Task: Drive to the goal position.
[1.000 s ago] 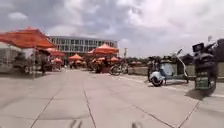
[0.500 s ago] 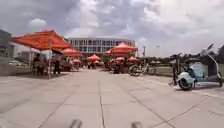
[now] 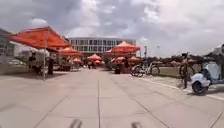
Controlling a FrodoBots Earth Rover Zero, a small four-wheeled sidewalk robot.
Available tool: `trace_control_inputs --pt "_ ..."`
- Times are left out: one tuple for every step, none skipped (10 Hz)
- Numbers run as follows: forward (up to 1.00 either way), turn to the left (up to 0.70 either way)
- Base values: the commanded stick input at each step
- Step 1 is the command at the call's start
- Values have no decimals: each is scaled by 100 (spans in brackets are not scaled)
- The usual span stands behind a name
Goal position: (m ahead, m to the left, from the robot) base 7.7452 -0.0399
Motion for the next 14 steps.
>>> trace_control_inputs --pt "85 4" --pt "85 1" --pt "85 1" --pt "85 1" --pt "85 0" --pt "85 -1" --pt "85 -1" --pt "85 -1" --pt "85 -1" --pt "85 -1" --pt "85 -1" --pt "85 -1" --pt "85 -1" --pt "85 -1"
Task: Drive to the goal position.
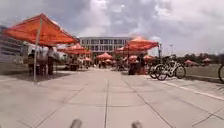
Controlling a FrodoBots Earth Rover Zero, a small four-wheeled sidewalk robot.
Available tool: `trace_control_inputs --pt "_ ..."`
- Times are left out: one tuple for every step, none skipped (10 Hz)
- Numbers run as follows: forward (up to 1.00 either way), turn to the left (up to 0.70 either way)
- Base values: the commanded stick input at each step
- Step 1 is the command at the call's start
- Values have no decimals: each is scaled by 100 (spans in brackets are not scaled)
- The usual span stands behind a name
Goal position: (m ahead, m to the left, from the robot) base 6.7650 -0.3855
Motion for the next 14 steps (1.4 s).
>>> trace_control_inputs --pt "85 -1" --pt "85 -1" --pt "85 -1" --pt "85 -1" --pt "85 -1" --pt "85 -1" --pt "85 -1" --pt "85 -1" --pt "85 -1" --pt "85 -1" --pt "85 -1" --pt "85 -1" --pt "85 -1" --pt "85 -1"
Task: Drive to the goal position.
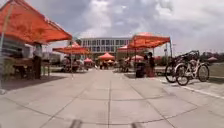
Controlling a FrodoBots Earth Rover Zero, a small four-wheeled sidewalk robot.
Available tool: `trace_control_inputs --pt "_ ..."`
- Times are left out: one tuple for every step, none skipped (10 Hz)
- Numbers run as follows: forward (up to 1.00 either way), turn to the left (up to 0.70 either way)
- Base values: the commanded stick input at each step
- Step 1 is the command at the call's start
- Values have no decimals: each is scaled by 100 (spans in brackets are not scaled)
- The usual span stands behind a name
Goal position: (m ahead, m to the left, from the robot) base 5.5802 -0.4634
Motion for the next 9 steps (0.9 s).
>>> trace_control_inputs --pt "85 -1" --pt "85 -1" --pt "85 -1" --pt "85 -2" --pt "85 -2" --pt "85 -1" --pt "85 -1" --pt "85 -1" --pt "85 -1"
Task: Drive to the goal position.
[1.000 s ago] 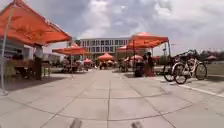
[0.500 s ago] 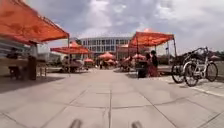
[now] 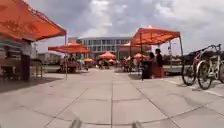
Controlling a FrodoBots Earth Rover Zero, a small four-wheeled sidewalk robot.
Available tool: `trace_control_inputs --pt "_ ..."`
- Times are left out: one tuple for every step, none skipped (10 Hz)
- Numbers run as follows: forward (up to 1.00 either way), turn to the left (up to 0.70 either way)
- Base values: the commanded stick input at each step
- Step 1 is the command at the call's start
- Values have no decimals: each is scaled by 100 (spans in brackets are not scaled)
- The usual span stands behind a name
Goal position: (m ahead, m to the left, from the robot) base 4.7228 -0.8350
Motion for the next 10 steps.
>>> trace_control_inputs --pt "85 -1" --pt "85 -1" --pt "85 -1" --pt "85 -1" --pt "85 -1" --pt "85 -1" --pt "85 -1" --pt "85 -1" --pt "85 -1" --pt "85 -1"
